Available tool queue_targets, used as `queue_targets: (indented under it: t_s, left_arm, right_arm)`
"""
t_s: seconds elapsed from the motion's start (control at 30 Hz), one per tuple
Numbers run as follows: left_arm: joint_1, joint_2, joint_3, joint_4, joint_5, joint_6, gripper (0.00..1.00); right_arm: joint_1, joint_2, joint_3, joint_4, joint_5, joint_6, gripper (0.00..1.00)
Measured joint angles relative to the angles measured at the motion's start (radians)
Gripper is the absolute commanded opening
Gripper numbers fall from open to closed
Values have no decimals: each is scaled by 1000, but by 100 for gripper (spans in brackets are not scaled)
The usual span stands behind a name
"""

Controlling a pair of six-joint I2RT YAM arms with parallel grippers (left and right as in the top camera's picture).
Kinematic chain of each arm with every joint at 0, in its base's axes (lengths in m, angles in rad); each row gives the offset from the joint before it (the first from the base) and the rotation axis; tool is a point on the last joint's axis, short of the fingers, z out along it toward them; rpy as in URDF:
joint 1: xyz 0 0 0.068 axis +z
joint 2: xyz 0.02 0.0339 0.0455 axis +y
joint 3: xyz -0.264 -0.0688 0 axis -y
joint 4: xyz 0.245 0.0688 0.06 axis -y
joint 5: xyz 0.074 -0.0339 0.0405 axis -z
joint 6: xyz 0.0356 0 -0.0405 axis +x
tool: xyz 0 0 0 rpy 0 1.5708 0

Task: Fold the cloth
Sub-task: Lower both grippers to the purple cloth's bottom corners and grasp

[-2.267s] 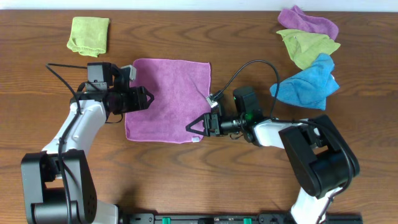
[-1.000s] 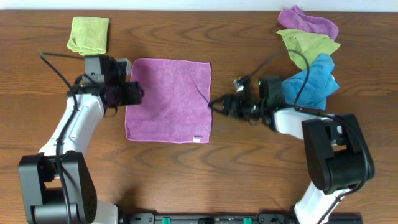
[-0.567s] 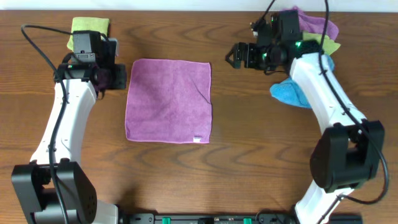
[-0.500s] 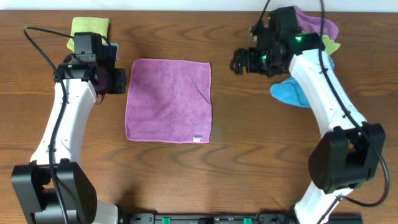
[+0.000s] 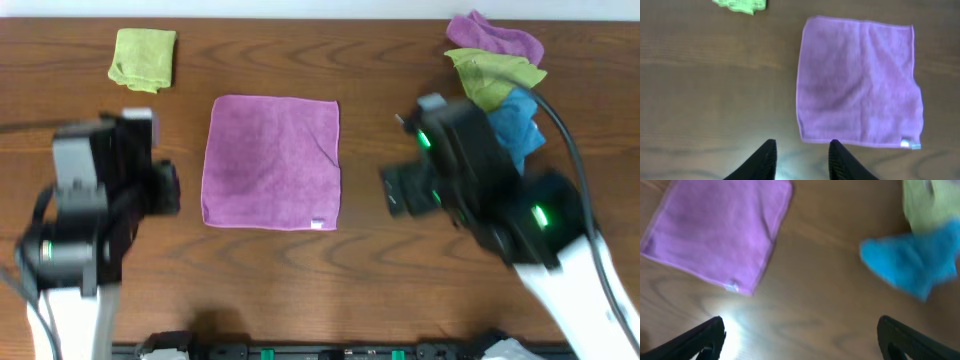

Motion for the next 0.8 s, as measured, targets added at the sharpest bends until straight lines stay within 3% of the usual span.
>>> queue_targets:
  t_s: [0.07, 0.13, 0.27, 0.43, 0.63, 0.8]
  left_arm:
    - [0, -98, -144, 46, 1, -27, 52]
    - [0, -138, -263, 109, 3, -60, 55]
    - [0, -105, -460, 270, 58, -150, 55]
    - [29, 27, -494, 358, 124, -190, 58]
    - [192, 237, -494, 443, 303, -199, 58]
    - [308, 327, -495, 466, 439, -178, 76]
  right_arm:
    - [0, -144, -241, 121, -13, 27, 99]
    - [0, -227, -461, 296, -76, 43, 99]
    - [-1, -200, -746, 588, -288, 90, 99]
    - [-12, -40, -776, 827, -467, 123, 99]
    - [-18, 199, -774, 1076, -655, 195, 98]
    - [-39, 251, -774, 1119, -706, 241, 96]
